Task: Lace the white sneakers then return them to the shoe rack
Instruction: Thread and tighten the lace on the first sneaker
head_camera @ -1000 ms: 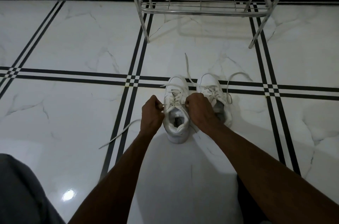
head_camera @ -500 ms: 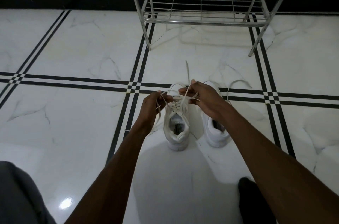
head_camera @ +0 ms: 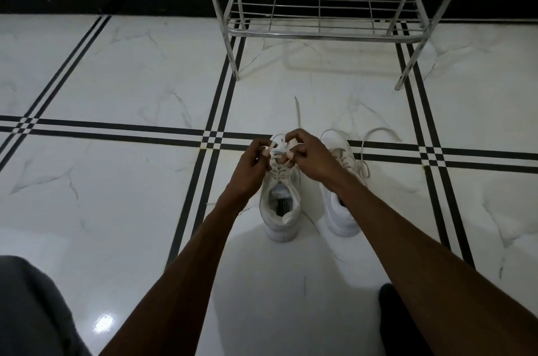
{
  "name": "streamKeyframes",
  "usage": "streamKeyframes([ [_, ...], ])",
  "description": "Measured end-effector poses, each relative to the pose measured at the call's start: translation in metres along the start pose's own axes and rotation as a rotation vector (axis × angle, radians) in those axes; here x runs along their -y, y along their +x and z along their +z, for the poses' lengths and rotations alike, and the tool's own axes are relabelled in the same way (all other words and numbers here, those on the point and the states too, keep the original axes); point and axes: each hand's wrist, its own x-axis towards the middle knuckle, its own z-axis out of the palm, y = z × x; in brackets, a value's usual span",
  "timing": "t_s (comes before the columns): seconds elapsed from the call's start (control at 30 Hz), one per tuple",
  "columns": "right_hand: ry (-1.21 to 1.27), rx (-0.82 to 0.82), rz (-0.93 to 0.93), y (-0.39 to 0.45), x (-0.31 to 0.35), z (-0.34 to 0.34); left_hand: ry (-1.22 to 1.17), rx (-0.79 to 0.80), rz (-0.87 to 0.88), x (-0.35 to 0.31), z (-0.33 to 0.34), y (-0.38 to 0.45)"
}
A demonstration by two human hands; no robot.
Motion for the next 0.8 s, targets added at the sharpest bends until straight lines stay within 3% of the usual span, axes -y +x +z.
streamKeyframes([
  [0.17,0.240,-0.164,0.220,0.005,-0.003,0.003,0.127,0.026,0.065,0.001,-0.002,0.004],
  [0.43,0.318,0.095,0.119,0.002,0.003,0.003,0.231,0.036,0.131,0.002,-0.004,0.010],
  [0.53,0.306,-0.033,0.131,0.003,0.004,0.007,0.260,0.049,0.162,0.005,-0.002,0.013],
  [0.63,0.384,-0.131,0.169,0.006,0.006,0.013,0.142,0.034,0.110,0.003,0.001,0.011],
  [0.73,0.437,-0.088,0.145,0.005,0.001,0.011,-0.051,0.013,-0.033,0.002,-0.001,0.009],
  [0.8,0.330,-0.039,0.078,0.004,-0.004,0.004,-0.111,0.014,-0.109,0.004,-0.004,0.010],
])
